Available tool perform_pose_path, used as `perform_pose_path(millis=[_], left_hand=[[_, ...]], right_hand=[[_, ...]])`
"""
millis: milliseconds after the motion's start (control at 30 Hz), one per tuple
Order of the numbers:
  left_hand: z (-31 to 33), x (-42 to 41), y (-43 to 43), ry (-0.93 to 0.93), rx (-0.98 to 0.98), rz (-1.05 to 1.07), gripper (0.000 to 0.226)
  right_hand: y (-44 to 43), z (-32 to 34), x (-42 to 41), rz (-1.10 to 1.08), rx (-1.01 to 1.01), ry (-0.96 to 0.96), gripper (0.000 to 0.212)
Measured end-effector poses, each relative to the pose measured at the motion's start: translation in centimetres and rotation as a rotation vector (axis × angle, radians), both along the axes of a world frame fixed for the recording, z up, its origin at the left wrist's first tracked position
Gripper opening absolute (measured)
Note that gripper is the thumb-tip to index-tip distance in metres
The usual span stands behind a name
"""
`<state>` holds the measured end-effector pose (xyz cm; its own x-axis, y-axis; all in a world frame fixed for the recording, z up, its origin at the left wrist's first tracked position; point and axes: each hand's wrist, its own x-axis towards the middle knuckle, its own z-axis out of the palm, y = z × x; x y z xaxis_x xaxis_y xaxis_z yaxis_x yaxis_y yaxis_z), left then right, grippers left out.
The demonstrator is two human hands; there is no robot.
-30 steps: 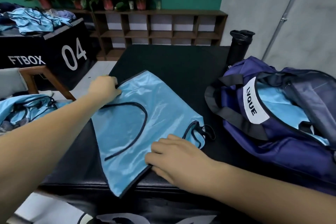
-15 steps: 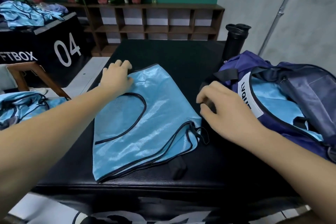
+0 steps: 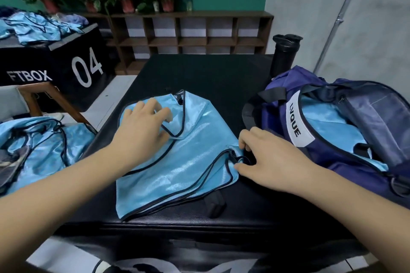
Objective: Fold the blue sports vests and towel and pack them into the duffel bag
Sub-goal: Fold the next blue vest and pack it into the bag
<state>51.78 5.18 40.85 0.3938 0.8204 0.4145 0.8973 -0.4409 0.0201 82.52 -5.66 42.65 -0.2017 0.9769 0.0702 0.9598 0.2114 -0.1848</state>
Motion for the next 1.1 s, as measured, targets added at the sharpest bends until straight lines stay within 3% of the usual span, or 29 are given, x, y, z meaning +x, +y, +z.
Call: perform_pose_path(millis=[100,367,533,667,833,967,1100], left_hand=[[-1.2,-1.1,1.6,-0.107,-0.278,0.059,0.027],[-2.4,-1.9,2.3,-0.196,-0.376,0.063,0.037],[-2.5,-2.6,2.5,-0.128,-0.411,0.069,0.043],[-2.3,-3.1,2.8,-0.175,-0.435,0.080,0.049],[-1.7,-3.3,2.8,-0.221,-0.358,0.080,0.052],[0.0,-2.0,-0.2,-0.159,-0.198,-0.029,0.042],[1.4,-0.5,-5.2,-0.086,-0.394,-0.266,0.027]], right_hand=[[0.0,-0.3,-0.2,0.004,-0.018,-0.018,0.030],[-0.2,1.4,0.3,-0.093,-0.005,-0.014,0.017],[-0.8,3.5,1.3,-0.143,-0.122,-0.229,0.015],[-1.8,4.6,1.1,-0.087,-0.296,-0.388,0.031],[-1.7,5.1,1.1,0.021,-0.247,-0.317,0.056],[-1.0,4.2,0.6,0.167,-0.200,-0.246,0.057],[-0.4,2.5,0.0,0.243,-0.124,-0.226,0.035]])
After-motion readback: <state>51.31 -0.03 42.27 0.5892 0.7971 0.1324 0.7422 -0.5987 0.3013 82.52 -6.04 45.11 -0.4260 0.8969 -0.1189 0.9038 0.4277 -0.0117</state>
